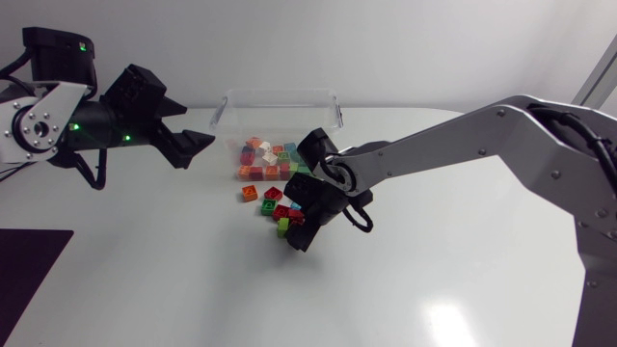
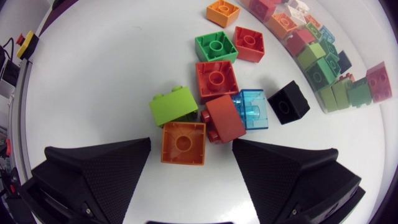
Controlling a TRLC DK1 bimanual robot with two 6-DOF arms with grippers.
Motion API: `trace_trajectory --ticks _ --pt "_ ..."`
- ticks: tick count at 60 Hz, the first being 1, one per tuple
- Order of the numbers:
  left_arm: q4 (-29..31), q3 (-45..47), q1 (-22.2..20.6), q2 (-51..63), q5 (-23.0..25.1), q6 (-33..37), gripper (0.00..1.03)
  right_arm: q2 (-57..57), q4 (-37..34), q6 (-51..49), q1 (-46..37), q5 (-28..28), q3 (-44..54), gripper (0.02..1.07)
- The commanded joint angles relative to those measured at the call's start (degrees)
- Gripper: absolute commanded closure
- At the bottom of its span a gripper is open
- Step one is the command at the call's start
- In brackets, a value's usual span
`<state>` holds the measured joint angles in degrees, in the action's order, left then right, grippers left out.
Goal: Place the duplo bricks in the container
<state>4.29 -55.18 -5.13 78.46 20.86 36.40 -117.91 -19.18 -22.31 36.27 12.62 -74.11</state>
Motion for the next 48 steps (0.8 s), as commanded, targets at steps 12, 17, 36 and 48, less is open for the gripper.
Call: trace_trajectory --ticks 12,17,36,48 --pt "1.4 6.7 -0.6 -1.9 0.9 5.7 0.04 -1.9 -0.6 -1.5 0.2 -0.5 -0.9 0.50" --pt "1.8 8.7 -1.7 -1.6 0.9 7.4 0.04 -0.5 -0.4 -1.6 0.2 -0.5 0.5 0.62" --pt "1.9 13.2 -8.6 3.6 0.9 13.9 0.04 8.2 -0.2 -1.7 -0.7 -0.2 7.2 0.75" --pt "-2.9 12.9 -13.7 11.8 0.9 16.9 0.04 16.3 -1.6 -1.8 -2.2 0.3 11.0 0.75"
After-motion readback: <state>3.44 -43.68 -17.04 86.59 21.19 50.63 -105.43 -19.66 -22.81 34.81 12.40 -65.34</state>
